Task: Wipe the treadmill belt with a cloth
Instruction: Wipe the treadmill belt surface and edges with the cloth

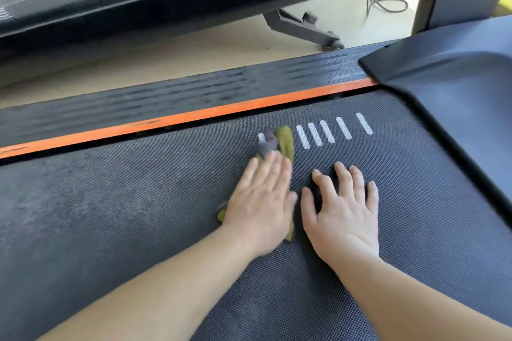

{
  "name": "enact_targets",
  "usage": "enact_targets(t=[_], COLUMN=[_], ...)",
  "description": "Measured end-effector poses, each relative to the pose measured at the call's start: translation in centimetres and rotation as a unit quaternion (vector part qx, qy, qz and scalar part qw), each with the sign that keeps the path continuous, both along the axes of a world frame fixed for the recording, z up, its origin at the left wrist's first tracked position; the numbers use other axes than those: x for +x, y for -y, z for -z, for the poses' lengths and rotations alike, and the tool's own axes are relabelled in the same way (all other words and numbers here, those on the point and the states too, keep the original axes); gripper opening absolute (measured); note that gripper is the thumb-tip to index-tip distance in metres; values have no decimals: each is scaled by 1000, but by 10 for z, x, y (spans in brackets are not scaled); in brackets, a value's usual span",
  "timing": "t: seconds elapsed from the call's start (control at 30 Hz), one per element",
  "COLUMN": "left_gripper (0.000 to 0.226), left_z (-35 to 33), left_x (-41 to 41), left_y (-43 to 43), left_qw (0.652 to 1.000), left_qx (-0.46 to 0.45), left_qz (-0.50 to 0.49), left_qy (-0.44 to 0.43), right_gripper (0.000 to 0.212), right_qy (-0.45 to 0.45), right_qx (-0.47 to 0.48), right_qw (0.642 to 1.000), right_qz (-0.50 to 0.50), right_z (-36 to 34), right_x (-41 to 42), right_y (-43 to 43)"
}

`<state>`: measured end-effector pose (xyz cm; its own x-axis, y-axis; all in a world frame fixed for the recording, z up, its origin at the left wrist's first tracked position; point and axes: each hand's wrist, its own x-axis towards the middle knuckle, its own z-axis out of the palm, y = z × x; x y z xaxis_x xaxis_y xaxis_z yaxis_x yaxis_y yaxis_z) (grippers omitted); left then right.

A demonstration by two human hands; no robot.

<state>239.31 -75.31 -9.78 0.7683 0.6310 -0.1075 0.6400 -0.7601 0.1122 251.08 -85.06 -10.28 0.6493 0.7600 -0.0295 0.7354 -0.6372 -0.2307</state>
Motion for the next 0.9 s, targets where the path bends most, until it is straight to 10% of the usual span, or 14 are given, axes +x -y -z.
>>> enact_targets(t=[0.1,0.37,0.67,0.9], left_gripper=[63,67,63,62], left_z=[-7,3,-6,-6], left_x=[-27,-6,-38,-21], left_y=[-14,-14,5,24], left_qw=[991,997,989,998], left_qx=[12,29,-26,-37], left_qz=[128,-75,144,16], left_qy=[-22,-22,-37,-50], right_gripper=[52,52,41,47], right_qy=[3,9,20,16], right_qx=[-1,2,16,14], right_qw=[1000,1000,1000,1000], right_qz=[2,-1,-1,1], right_z=[0,1,7,7], right_x=[-1,-1,1,1], right_y=[-1,0,-1,1])
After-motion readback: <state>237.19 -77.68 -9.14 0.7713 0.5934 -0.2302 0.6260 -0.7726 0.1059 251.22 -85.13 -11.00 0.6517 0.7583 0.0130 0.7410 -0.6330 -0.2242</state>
